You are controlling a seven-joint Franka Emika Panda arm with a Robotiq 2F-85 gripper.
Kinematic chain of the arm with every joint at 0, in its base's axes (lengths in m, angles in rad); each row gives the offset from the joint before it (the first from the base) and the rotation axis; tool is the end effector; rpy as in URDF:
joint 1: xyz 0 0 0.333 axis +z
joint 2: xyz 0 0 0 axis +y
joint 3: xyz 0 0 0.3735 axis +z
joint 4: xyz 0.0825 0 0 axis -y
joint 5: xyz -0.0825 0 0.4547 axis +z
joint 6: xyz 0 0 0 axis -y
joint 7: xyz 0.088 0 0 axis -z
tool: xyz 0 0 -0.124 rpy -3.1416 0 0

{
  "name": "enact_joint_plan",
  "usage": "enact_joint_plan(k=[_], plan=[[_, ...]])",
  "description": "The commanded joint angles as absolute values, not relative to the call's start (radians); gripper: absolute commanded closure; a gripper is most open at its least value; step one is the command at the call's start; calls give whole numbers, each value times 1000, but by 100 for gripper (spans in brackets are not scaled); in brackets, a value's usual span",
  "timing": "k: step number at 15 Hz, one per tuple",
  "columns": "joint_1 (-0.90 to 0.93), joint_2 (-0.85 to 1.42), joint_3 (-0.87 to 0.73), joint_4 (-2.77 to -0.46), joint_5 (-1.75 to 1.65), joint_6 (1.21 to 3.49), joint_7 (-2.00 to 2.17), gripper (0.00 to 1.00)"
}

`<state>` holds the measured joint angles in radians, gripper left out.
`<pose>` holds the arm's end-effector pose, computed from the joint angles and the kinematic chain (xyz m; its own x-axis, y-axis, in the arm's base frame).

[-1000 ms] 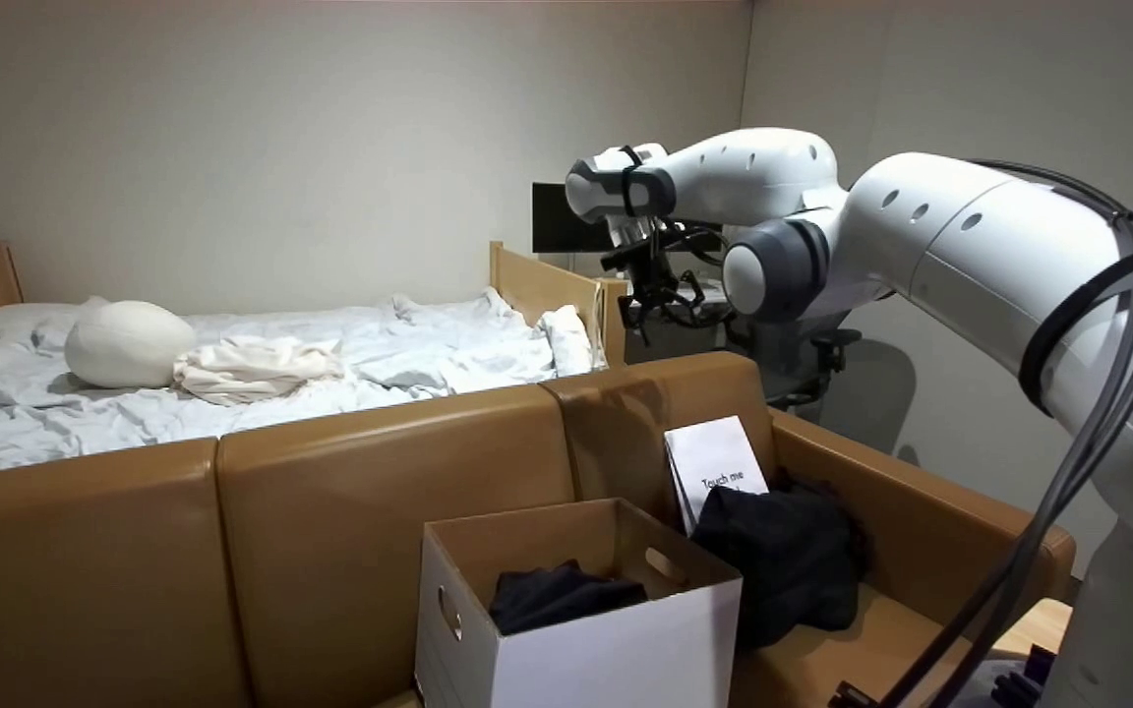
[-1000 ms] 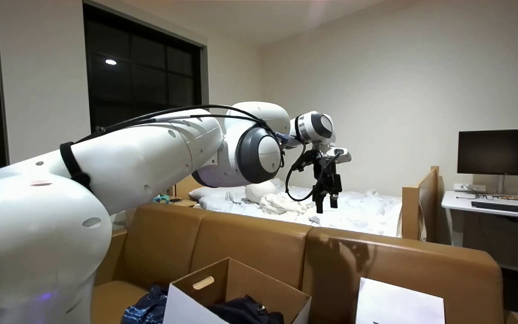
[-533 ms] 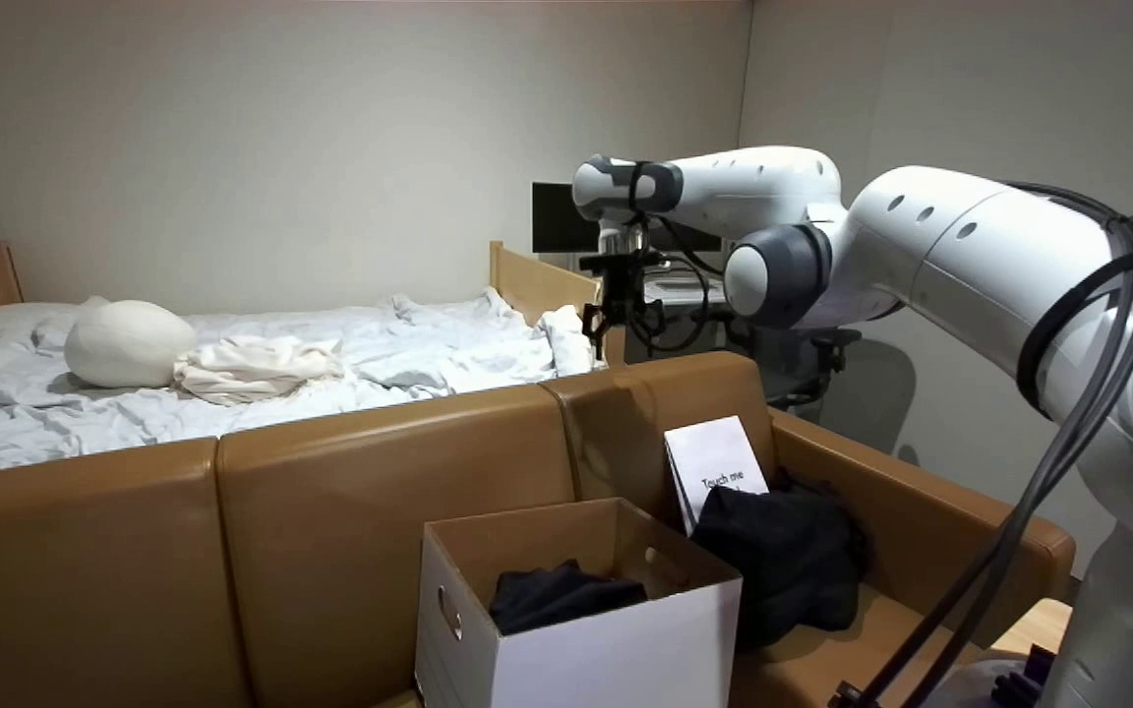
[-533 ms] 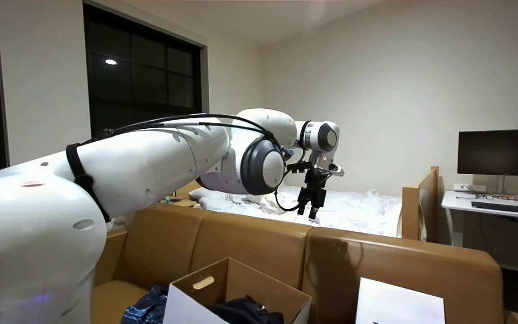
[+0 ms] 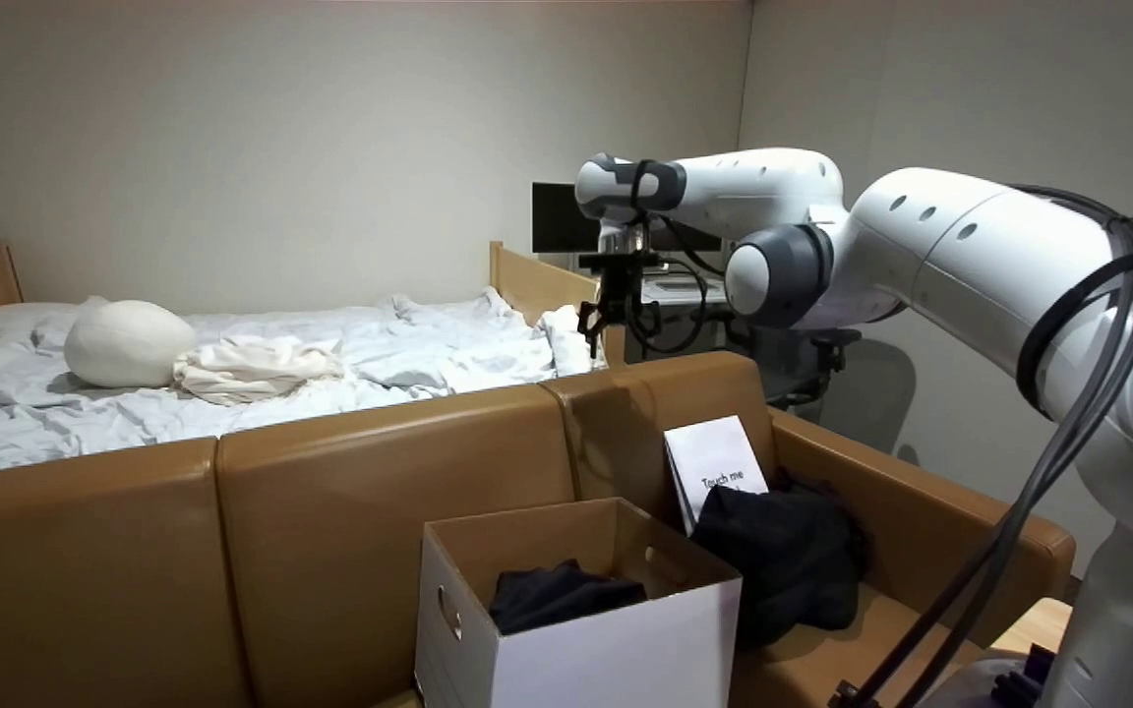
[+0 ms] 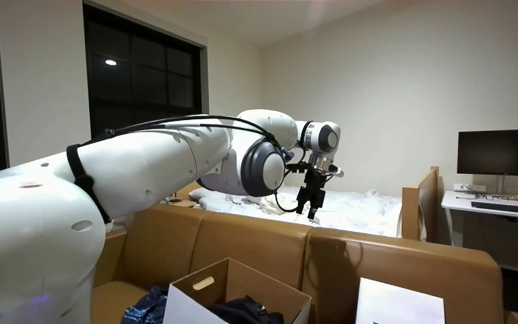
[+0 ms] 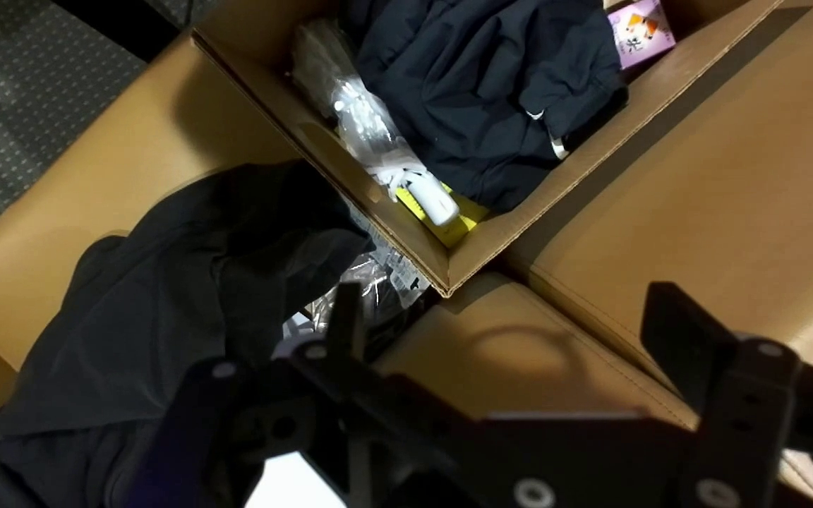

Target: Pick up the cloth and two books from the box and put them on the sofa

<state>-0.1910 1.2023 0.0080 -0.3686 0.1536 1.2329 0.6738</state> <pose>0.8635 -0.1416 0.3288 0.6168 -0.7021 -0.3558 -0.7287 -0.6802 0.0789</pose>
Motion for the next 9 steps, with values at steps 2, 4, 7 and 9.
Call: enact_joint_plan(k=[2,4,7,9], plan=[[-97,1162,-51,-382,51,1307,609,0],[-110,1186,-34,-365,70,1304,637,0],[-64,1174,-54,-362,43,1321,631,0],[-67,1174,-57,-362,43,1321,628,0]])
